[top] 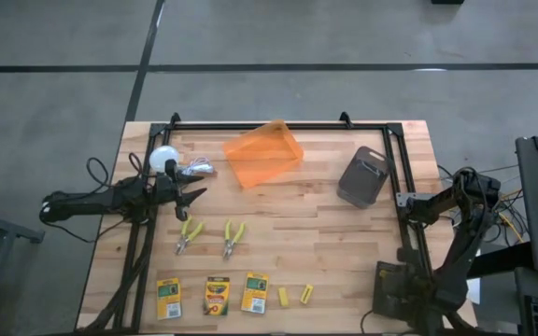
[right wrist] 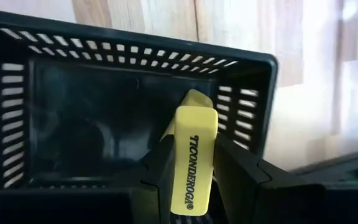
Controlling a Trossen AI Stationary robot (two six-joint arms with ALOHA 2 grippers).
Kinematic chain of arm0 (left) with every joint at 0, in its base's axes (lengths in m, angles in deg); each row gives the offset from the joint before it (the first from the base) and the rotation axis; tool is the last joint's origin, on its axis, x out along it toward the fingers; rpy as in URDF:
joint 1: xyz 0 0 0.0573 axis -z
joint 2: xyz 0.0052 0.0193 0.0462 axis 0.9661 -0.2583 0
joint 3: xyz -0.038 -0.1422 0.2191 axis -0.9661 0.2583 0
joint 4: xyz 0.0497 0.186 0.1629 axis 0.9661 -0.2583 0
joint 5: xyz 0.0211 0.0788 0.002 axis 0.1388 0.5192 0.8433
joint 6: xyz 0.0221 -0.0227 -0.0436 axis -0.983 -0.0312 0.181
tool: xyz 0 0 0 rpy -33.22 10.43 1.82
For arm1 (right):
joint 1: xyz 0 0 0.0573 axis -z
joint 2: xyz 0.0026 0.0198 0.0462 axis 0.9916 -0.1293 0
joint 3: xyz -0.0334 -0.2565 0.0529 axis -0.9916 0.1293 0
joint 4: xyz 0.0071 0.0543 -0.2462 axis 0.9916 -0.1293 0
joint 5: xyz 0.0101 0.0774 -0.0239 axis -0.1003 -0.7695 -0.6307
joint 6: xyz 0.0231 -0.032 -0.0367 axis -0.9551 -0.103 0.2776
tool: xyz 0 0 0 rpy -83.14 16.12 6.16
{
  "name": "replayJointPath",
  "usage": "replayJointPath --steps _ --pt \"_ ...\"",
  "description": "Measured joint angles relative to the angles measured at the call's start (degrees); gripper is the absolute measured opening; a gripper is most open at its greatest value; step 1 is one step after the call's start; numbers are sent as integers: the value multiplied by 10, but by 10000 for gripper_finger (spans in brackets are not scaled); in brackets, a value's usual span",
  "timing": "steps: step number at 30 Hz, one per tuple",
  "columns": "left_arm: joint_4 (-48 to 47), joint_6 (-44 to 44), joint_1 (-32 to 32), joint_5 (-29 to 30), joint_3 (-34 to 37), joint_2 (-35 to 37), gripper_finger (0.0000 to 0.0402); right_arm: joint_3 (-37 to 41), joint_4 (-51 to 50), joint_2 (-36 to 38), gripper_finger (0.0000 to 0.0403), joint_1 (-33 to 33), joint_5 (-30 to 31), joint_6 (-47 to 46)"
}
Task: Pick & Place School Supplies
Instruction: Put the yellow eraser into the black basket
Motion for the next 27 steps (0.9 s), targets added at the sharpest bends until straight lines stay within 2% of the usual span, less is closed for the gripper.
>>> replayJointPath --steps 9,15,27 --pt "0 0 0 0 0 0 179 47 88 0 95 0 0 0" --pt "0 0 0 0 0 0 179 54 90 0 96 0 0 -47" --pt "0 0 0 0 0 0 179 38 94 -2 96 0 36 -45"
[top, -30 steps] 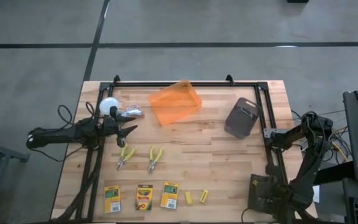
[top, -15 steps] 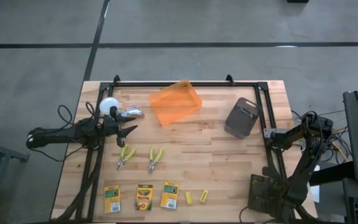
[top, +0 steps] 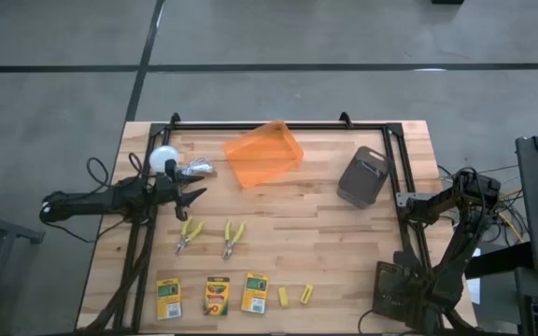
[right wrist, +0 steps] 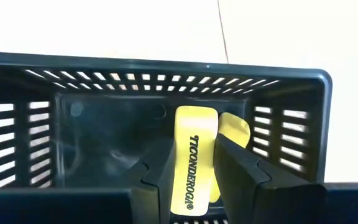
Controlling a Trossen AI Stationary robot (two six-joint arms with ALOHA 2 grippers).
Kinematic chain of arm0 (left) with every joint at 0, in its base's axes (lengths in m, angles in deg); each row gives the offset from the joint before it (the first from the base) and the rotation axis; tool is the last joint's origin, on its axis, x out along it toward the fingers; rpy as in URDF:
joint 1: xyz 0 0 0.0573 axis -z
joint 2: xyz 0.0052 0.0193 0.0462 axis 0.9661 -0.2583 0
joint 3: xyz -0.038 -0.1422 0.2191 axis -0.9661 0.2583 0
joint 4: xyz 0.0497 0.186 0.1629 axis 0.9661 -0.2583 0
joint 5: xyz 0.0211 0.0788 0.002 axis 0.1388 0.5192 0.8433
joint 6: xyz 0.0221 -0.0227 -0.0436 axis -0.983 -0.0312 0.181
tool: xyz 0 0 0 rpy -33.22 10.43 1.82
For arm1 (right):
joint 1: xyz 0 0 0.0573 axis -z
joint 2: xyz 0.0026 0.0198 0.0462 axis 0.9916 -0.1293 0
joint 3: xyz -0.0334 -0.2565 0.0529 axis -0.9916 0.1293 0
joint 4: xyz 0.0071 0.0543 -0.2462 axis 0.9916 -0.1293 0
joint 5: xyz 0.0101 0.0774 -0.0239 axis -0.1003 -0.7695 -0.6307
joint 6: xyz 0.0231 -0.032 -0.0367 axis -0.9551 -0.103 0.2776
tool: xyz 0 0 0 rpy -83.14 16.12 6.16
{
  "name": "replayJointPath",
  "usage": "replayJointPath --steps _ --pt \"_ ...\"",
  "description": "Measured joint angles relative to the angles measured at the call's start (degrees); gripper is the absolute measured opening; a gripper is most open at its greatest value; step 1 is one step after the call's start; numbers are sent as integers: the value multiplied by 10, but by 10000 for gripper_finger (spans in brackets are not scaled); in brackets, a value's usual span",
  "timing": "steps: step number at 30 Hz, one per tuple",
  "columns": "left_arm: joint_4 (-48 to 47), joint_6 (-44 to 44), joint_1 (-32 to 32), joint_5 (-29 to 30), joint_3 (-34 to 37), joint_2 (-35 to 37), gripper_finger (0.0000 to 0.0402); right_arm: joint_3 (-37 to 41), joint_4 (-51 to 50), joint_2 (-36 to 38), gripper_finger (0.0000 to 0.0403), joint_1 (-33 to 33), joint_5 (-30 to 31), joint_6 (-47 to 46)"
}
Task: Pick & Place School Supplies
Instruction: Put the yellow eraser into the black basket
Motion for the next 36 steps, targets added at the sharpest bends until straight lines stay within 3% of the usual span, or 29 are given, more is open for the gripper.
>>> replayJointPath --steps 16,25,30,36 --pt "0 0 0 0 0 0 179 16 42 0 151 0 1 1" --pt "0 0 0 0 0 0 179 -25 -46 0 153 0 14 -13" --pt "0 0 0 0 0 0 179 -104 -140 0 150 0 61 -15" --pt "0 0 0 0 0 0 179 -194 -215 0 142 5 183 -51"
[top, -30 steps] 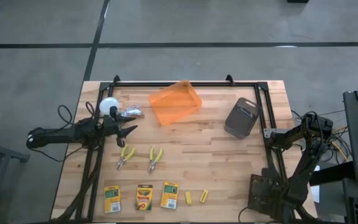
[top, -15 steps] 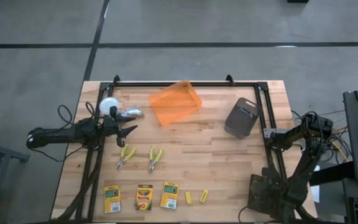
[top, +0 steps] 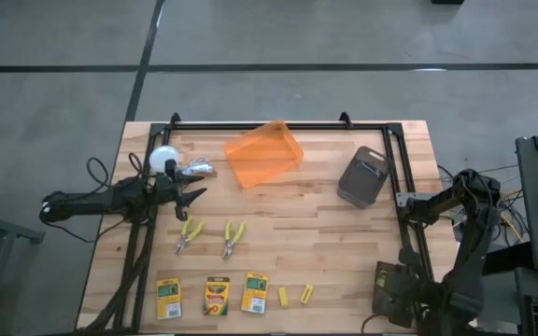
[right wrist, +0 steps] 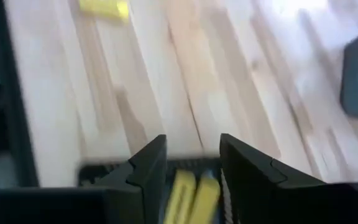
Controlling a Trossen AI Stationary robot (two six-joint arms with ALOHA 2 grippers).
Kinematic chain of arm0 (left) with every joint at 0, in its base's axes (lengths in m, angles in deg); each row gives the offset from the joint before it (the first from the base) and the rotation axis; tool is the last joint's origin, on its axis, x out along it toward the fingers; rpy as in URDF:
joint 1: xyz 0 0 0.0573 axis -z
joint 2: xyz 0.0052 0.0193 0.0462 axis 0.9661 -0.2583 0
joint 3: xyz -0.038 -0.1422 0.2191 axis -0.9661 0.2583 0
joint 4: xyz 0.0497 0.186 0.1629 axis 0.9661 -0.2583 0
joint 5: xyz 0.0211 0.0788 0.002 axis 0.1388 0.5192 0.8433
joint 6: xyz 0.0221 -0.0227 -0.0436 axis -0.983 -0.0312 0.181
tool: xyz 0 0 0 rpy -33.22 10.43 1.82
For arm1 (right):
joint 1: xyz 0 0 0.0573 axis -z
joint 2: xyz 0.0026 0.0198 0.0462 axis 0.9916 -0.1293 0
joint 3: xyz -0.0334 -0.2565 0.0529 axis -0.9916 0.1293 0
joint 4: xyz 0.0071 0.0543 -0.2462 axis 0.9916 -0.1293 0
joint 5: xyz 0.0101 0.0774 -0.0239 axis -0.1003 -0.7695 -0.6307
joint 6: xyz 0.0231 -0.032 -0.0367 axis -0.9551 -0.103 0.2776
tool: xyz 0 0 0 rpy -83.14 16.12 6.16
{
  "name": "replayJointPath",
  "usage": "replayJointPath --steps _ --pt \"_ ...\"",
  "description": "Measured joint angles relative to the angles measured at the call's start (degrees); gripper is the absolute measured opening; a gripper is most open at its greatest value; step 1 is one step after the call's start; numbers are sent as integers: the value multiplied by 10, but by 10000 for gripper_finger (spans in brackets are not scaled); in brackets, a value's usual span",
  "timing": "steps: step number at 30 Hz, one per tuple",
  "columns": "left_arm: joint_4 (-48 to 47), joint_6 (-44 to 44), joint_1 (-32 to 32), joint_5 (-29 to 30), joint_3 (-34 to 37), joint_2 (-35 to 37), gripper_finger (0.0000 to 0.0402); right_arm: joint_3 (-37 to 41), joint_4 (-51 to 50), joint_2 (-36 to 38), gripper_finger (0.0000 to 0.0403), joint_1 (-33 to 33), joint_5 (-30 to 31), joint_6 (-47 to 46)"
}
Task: Pick & Place School Supplies
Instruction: Put the yellow eraser into the black basket
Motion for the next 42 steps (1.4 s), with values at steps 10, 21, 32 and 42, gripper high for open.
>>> replayJointPath --steps 10,21,32,42 --pt "0 0 0 0 0 0 179 -2 32 -1 148 95 26 332" --pt "0 0 0 0 0 0 179 54 256 -1 132 230 39 647" --pt "0 0 0 0 0 0 179 187 529 -1 156 273 -26 814" --pt "0 0 0 0 0 0 179 213 655 -3 152 308 -130 924"
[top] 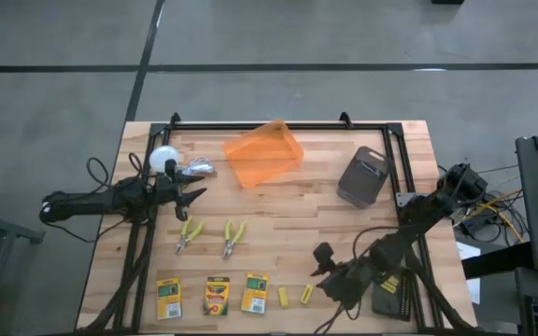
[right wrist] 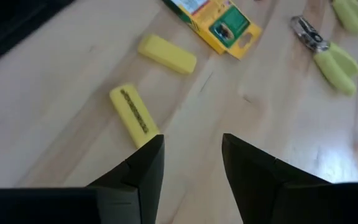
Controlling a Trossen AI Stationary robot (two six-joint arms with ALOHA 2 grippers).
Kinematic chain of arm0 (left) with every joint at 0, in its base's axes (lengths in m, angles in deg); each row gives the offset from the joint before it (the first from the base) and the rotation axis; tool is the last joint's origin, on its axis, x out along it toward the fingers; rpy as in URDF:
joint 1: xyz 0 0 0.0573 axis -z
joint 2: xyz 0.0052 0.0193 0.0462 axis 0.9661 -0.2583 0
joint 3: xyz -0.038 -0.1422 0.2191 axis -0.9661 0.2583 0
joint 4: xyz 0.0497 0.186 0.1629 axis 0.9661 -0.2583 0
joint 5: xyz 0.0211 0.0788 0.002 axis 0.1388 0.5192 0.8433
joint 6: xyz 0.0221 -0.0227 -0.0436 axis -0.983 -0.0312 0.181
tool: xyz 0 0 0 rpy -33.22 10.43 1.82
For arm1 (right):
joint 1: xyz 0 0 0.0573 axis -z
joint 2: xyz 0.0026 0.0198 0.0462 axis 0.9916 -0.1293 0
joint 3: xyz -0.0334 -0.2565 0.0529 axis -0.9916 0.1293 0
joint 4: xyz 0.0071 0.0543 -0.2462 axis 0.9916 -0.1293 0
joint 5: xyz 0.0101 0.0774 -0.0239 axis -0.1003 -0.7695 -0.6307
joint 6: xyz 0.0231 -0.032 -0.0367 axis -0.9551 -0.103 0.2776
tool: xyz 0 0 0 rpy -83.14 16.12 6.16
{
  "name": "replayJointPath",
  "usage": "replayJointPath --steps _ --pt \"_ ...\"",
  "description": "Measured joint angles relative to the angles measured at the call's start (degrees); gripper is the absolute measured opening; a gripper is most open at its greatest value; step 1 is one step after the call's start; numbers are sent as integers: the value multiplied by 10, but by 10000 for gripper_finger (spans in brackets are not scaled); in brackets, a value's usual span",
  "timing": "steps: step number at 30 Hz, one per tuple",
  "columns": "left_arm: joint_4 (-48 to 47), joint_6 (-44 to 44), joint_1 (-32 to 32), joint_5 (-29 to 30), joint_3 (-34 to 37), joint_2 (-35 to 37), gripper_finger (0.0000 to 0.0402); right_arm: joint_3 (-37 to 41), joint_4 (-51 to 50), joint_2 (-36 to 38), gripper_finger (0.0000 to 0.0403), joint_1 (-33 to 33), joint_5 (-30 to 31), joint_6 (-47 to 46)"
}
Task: Pick & Place School Supplies
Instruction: Put the yellow eraser into the black basket
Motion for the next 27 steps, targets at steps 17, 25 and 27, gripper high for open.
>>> replayJointPath --steps 17,25,27 --pt "0 0 0 0 0 0 179 68 183 -1 148 63 -165 10" --pt "0 0 0 0 0 0 179 109 264 -47 150 63 -163 13" --pt "0 0 0 0 0 0 179 103 260 -69 150 63 -163 14"
